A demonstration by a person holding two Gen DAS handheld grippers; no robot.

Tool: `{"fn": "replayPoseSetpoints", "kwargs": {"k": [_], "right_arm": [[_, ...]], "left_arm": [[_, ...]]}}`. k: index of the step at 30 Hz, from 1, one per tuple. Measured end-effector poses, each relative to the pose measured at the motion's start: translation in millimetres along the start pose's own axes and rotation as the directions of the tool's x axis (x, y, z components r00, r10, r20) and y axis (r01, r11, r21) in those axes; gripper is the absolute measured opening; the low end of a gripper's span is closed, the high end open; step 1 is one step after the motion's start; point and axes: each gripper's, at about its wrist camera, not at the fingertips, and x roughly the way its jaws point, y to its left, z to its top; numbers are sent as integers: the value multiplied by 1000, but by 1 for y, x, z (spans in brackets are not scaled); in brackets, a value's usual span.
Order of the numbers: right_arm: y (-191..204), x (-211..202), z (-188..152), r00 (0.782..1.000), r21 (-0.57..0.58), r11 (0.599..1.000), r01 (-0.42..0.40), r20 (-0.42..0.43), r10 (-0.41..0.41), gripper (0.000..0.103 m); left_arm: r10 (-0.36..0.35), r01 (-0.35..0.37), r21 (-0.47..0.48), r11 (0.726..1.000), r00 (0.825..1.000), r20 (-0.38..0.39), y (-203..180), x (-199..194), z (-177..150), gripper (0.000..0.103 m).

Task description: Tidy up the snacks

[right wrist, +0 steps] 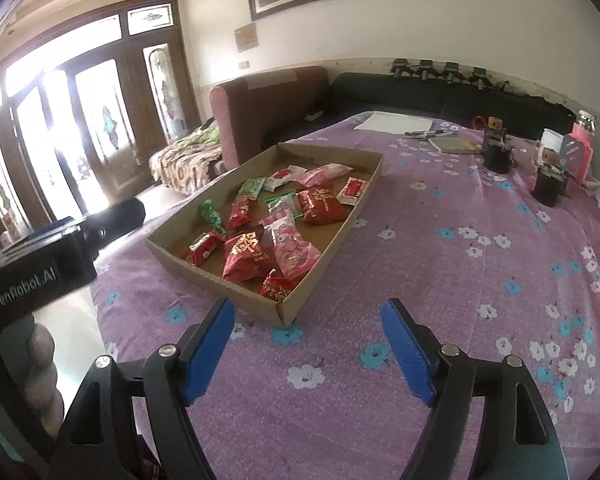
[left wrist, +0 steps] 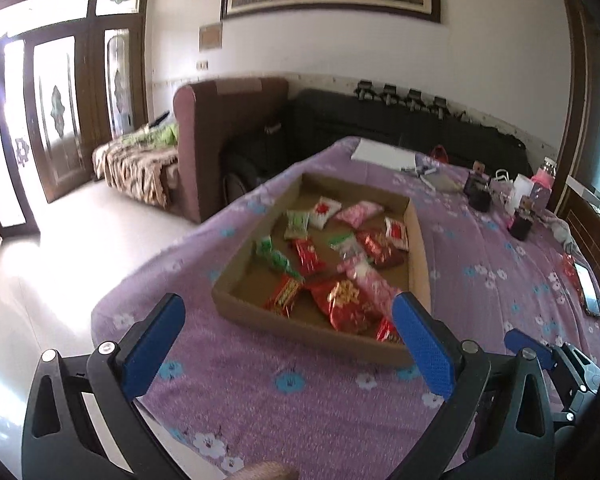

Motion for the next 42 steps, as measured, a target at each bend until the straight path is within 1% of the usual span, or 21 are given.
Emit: {"fn": "replayPoseSetpoints", "kwargs": {"k": [3, 5, 7, 12, 24, 42], "right_arm": [[5, 3, -2, 999, -20, 998, 53, -5, -53, 79], [8, 5, -3, 997, -28, 997, 71, -5, -71, 80], [9, 6, -3, 997, -33, 996, 80, -8, -80, 82], [10, 12, -3, 996, -30, 996, 85, -28, -86, 82], [11, 31, -4, 992, -21, 996, 89, -83, -90, 82], [15, 34, -6, 992, -30, 996, 80, -93, -82, 82]], "left_arm": [[-4, 3, -20, 1000, 999, -47, 4, 9, -3, 103], [-6, 4, -24, 1000, 998, -69, 5, 14, -5, 103], [-6, 4, -21, 1000, 996, -84, 5, 18, -8, 103], [-11, 9, -22, 1000, 993, -115, 8, 26, -12, 103], [-23, 19, -34, 999, 988, -151, 14, 40, -14, 103], [-28, 23, -34, 999, 985, -170, 14, 46, -17, 103]]}}
